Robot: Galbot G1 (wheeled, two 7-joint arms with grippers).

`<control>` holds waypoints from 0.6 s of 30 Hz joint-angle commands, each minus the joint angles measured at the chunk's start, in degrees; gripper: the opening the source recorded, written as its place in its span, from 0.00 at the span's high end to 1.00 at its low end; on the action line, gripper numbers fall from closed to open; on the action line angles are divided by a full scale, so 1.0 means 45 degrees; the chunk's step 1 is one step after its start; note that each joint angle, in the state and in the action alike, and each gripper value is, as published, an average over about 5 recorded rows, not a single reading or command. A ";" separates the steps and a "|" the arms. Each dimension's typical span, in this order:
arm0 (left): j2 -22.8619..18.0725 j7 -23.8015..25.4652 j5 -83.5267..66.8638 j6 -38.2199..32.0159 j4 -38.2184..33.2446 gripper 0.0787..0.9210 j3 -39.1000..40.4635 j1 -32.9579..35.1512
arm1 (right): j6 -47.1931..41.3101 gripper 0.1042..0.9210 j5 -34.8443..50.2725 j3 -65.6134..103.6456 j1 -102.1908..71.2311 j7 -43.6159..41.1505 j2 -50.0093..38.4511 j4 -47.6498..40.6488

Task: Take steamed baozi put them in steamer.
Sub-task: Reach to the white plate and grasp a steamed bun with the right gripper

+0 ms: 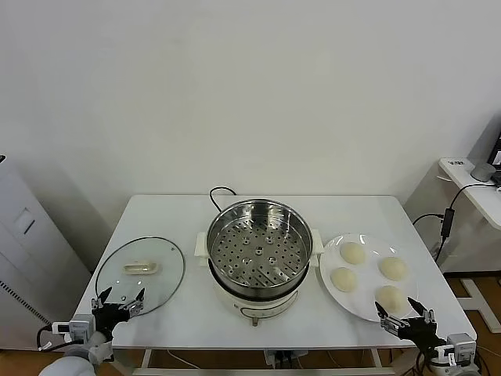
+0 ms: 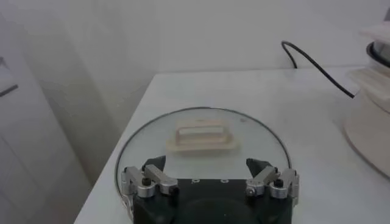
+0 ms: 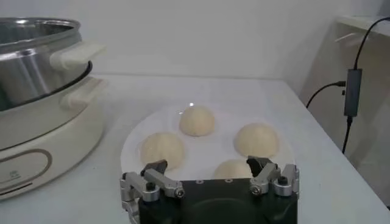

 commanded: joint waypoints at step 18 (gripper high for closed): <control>-0.0026 0.0007 -0.0026 0.0027 -0.0004 0.12 0.0019 -0.0012 | 0.2087 0.12 -1.0442 -0.0338 0.3654 -0.0925 -0.1443 -0.1565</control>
